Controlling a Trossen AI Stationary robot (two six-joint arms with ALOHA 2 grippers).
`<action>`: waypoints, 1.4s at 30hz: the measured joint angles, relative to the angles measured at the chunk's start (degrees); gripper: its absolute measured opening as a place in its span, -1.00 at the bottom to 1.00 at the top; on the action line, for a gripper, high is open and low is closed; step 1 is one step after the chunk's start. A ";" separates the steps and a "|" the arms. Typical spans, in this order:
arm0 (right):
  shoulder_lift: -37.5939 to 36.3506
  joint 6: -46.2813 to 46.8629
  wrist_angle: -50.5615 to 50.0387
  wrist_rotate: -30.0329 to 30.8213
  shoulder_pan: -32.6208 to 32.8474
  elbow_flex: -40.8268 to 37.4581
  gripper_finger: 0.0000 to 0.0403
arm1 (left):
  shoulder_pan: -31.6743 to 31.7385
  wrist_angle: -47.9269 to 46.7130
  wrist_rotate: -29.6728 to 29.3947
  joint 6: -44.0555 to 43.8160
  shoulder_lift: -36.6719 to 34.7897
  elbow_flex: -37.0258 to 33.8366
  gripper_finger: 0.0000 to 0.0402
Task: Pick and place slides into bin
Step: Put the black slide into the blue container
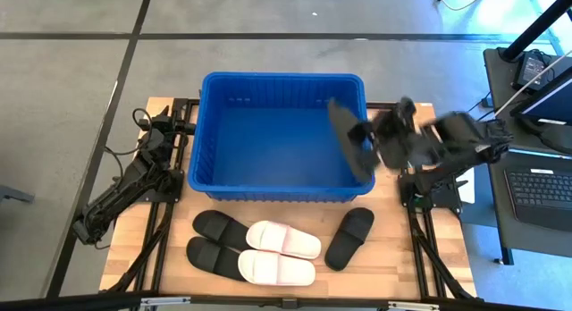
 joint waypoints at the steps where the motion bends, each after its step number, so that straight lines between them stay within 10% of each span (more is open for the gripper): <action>1: 0.03 -2.63 1.59 0.08 -2.11 0.02 -0.94 | 0.00 0.00 0.00 0.00 0.00 0.00 -0.12; 18: 14.25 -30.19 15.96 -5.01 -28.15 0.02 -0.94 | 0.00 0.02 -0.09 0.00 0.00 0.00 -0.12; 29: 30.09 -33.02 6.46 -5.27 -33.31 -1.11 -0.94 | 0.00 0.02 -0.11 0.02 0.00 0.00 -0.12; 42: 29.01 -39.82 21.19 -5.25 -35.85 -19.94 -0.94 | 0.00 0.02 -0.13 0.07 0.00 0.00 -0.12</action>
